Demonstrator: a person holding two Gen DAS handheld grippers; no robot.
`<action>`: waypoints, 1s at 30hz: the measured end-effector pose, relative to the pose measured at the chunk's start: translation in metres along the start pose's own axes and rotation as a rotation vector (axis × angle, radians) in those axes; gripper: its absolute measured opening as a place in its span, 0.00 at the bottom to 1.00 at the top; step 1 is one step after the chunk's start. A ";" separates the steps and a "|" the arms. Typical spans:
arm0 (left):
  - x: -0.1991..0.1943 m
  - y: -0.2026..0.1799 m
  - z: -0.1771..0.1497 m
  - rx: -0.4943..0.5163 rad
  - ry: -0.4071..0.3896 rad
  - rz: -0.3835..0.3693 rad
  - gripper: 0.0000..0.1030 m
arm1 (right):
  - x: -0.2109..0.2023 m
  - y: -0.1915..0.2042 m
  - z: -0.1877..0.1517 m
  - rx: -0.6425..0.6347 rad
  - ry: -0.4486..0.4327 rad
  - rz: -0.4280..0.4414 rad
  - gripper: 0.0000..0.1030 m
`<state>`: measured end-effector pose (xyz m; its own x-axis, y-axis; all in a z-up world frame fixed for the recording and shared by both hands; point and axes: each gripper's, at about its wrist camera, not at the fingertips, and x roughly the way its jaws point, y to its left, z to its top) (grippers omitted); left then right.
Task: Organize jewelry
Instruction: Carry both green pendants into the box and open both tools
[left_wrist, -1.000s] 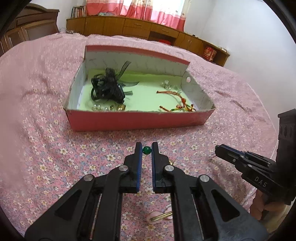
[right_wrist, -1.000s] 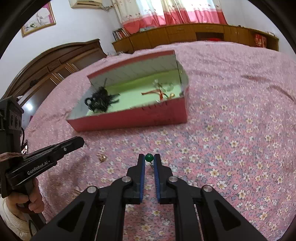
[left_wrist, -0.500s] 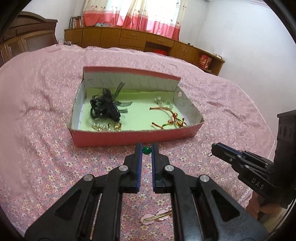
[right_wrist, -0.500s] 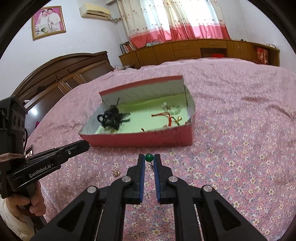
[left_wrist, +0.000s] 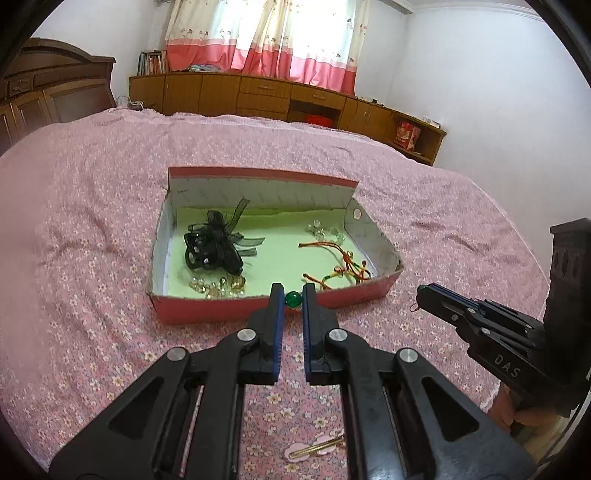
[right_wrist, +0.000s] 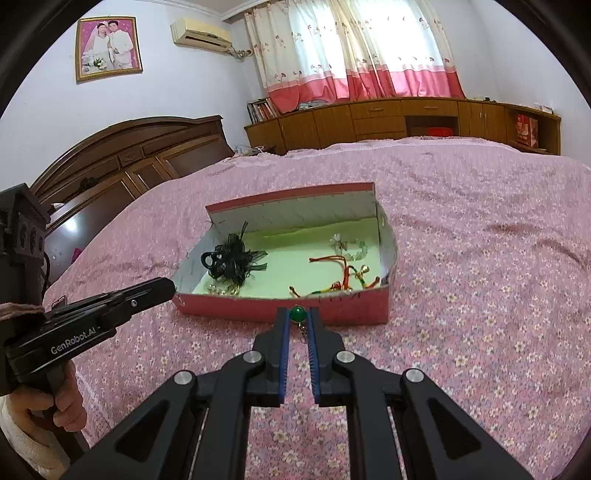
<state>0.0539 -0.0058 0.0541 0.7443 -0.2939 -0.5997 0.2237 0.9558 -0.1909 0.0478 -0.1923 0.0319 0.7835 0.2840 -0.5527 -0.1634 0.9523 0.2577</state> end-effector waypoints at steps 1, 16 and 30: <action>0.000 0.000 0.001 0.001 -0.005 0.001 0.01 | 0.001 0.000 0.001 0.000 -0.003 0.000 0.11; 0.005 0.007 0.021 -0.008 -0.057 0.016 0.01 | 0.011 -0.002 0.029 -0.001 -0.076 -0.012 0.11; 0.022 0.022 0.031 -0.018 -0.093 0.056 0.01 | 0.028 -0.002 0.054 0.008 -0.135 -0.032 0.11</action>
<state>0.0943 0.0087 0.0609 0.8105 -0.2372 -0.5355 0.1691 0.9702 -0.1737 0.1022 -0.1925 0.0584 0.8617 0.2353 -0.4496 -0.1323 0.9596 0.2485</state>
